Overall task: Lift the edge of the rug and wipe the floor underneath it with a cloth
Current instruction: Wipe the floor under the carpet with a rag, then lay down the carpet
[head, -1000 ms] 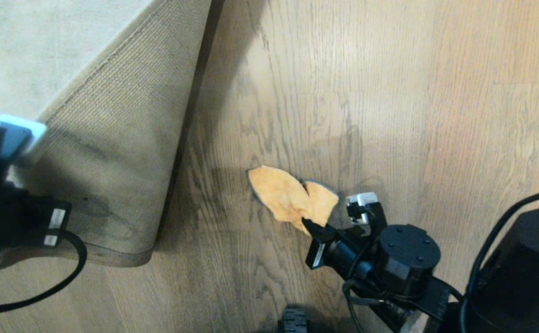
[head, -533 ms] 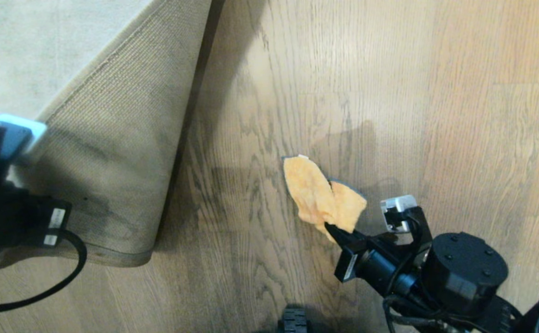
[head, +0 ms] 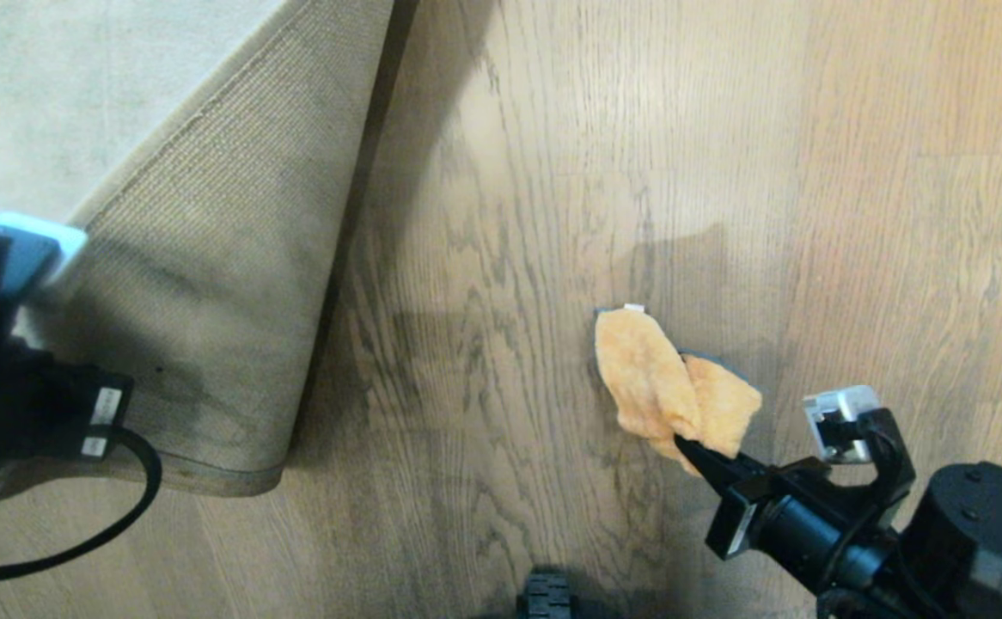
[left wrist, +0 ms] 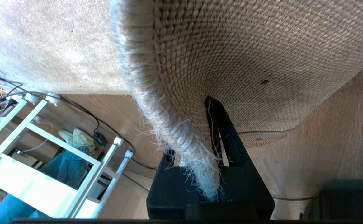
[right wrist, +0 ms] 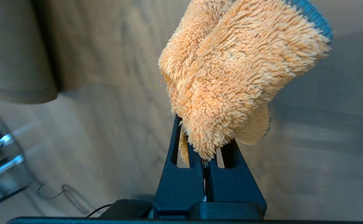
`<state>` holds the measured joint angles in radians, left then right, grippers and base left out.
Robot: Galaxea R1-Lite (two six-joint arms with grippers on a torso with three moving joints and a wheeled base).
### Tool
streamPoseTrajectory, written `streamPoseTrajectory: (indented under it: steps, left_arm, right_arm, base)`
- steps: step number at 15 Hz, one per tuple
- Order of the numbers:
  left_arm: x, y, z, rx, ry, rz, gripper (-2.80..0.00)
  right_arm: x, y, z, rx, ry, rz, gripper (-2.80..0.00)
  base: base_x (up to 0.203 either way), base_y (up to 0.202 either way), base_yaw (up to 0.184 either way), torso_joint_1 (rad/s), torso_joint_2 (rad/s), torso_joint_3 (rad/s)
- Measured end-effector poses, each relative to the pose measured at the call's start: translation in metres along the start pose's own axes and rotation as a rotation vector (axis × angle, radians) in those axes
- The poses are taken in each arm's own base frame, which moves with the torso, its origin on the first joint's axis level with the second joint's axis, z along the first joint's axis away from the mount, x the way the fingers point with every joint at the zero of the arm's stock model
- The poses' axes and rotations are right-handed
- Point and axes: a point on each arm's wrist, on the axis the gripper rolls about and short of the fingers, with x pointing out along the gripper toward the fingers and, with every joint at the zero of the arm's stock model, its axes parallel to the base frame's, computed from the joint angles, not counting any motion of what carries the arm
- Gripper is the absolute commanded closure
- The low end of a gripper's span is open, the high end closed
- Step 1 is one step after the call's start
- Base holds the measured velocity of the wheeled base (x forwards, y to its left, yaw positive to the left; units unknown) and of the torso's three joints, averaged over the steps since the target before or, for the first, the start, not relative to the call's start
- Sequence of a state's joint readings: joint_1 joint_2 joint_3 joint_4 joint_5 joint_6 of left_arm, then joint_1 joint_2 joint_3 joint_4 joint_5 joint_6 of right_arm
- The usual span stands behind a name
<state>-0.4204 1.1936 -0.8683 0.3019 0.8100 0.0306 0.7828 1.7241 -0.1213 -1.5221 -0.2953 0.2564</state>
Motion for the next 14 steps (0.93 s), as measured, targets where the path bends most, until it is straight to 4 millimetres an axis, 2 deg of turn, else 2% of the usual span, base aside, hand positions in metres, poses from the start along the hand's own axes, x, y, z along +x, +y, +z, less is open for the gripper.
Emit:
streamPoseTrajectory:
  steps: [7,14]
  left_arm:
    - [0.0,0.0,0.0,0.0,0.0,-0.001,0.0]
    - [0.0,0.0,0.0,0.0,-0.001,-0.001,0.0]
  right_arm:
    - [-0.029,-0.037,0.012,-0.028,-0.045,-0.149,0.0]
    - [-0.042,-0.05,0.03,-0.093,-0.136,-0.218,0.0]
  base:
    - [0.0,0.0,0.0,0.0,0.0,0.0]
    - [0.0,0.0,0.0,0.0,0.0,0.0]
